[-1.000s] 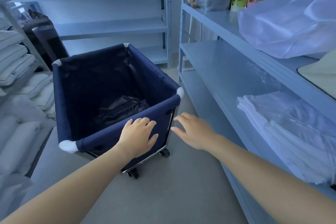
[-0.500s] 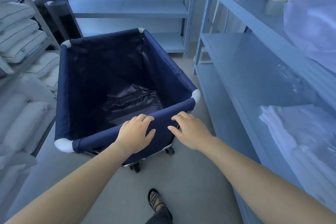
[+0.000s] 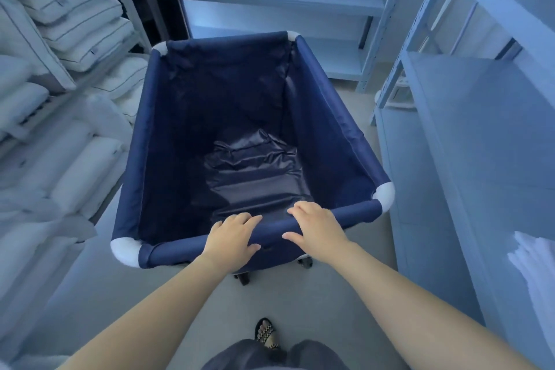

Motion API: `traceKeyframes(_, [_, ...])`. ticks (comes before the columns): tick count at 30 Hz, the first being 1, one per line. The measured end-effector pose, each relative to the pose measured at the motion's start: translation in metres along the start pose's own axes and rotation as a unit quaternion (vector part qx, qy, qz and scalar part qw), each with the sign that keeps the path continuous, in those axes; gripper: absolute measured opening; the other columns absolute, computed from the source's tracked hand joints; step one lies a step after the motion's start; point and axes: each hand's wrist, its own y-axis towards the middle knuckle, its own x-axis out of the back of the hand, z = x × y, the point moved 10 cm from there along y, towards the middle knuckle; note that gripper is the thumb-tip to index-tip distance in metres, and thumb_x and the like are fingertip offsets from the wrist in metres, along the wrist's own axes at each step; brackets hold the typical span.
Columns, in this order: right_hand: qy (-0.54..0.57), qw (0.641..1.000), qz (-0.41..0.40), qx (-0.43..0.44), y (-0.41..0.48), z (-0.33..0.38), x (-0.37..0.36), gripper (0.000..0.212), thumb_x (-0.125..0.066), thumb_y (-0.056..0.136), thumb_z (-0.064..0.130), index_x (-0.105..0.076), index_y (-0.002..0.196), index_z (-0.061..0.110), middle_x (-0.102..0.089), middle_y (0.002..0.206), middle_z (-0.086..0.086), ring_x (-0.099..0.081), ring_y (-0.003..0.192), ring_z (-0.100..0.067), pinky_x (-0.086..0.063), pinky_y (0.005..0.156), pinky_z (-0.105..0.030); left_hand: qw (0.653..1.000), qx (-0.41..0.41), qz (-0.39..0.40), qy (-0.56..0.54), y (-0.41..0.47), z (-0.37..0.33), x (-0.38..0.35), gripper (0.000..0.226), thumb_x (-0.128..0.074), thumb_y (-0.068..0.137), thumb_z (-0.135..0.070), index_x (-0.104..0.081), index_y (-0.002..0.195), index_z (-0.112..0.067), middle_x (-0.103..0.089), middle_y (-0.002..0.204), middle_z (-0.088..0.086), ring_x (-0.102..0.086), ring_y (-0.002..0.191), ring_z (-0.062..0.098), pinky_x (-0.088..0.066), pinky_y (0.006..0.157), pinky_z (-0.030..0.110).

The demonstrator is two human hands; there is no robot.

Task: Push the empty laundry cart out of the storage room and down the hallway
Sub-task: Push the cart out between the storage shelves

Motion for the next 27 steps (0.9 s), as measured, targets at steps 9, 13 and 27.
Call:
traceKeyframes(9, [-0.034, 0.993, 0.104, -0.036, 0.016, -0.017, -0.052, 0.054, -0.044, 0.093, 0.052, -0.037, 0.135, 0.020, -0.044, 0.137, 0.002, -0.036, 0.128, -0.021, -0.013, 0.112, -0.055, 0.999, 0.043, 0.033, -0.005, 0.002, 0.027, -0.032, 0.057, -0.044, 0.094, -0.037, -0.020, 0.146, -0.034, -0.045, 0.138, -0.007, -0.043, 0.127, 0.019, -0.032, 0.104, 0.036])
traceKeyframes(13, [-0.027, 0.996, 0.082, -0.029, 0.013, -0.017, -0.051, 0.052, -0.046, 0.093, 0.051, -0.036, 0.135, 0.021, -0.045, 0.136, 0.003, -0.035, 0.128, -0.020, -0.012, 0.112, -0.055, 0.999, 0.048, 0.016, -0.004, 0.000, 0.027, -0.033, 0.056, -0.043, 0.095, -0.038, -0.020, 0.146, -0.034, -0.046, 0.137, -0.007, -0.044, 0.125, 0.019, -0.031, 0.105, 0.036])
traceKeyframes(27, [-0.012, 0.995, 0.095, 0.024, -0.020, -0.021, -0.049, 0.065, -0.048, 0.093, 0.046, -0.020, 0.146, 0.019, -0.033, 0.145, 0.005, -0.026, 0.135, -0.018, -0.011, 0.115, -0.053, 0.994, 0.106, -0.002, 0.007, -0.033, 0.005, -0.042, 0.067, -0.046, 0.094, -0.036, -0.010, 0.150, -0.029, -0.030, 0.149, -0.003, -0.026, 0.138, 0.019, -0.015, 0.118, 0.043])
